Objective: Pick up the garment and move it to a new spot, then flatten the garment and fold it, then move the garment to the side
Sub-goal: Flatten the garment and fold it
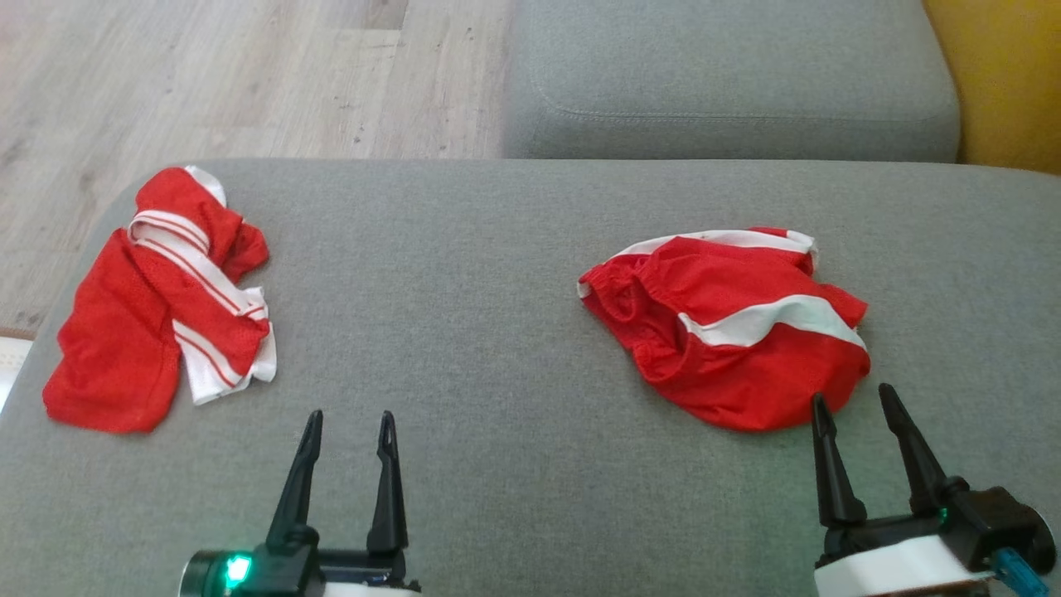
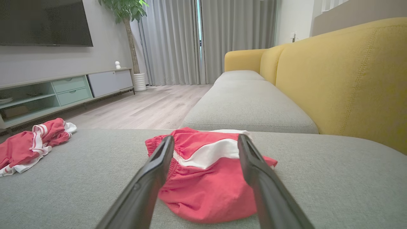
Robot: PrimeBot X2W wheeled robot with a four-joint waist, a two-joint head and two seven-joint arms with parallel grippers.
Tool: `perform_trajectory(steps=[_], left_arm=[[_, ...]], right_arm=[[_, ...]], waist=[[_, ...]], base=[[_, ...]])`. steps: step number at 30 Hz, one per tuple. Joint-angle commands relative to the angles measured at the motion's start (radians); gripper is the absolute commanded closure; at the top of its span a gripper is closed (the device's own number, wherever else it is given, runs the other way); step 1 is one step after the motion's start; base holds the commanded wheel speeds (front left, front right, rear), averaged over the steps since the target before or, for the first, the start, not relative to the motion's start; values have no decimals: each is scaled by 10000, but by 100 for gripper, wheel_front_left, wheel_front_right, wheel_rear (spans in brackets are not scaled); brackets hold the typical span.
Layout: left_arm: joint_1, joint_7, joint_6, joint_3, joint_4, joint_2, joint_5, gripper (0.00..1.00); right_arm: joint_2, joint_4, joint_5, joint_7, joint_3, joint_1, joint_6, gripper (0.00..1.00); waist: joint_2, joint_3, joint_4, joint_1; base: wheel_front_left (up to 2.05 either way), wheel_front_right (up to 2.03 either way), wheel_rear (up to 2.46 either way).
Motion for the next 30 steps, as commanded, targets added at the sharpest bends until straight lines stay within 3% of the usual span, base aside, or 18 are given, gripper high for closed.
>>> perform_trajectory(steps=[1, 17, 25, 30], left_arm=[[-281, -51, -50, 277, -252, -75, 105, 0], [-376, -51, -222, 79, 600, -77, 398, 0], [-1867, -51, -822, -771, 2840, -77, -840, 0], [-3700, 616, -1085, -1761, 3552, -77, -2706, 0]], right_arm=[[-59, -286, 71, 4, 226, -217, -9, 0], [-58, -289, -12, 4, 344, -232, -9, 0], [-58, -325, -109, 4, 621, -485, -9, 0], [-58, -284, -245, 4, 871, -873, -9, 0]], waist=[[0, 1, -3, 0], [0, 142, -246, 0], [0, 788, -814, 0], [0, 1354, -1330, 0]], base=[[0, 0, 0], [0, 0, 0], [0, 0, 0], [0, 0, 0]])
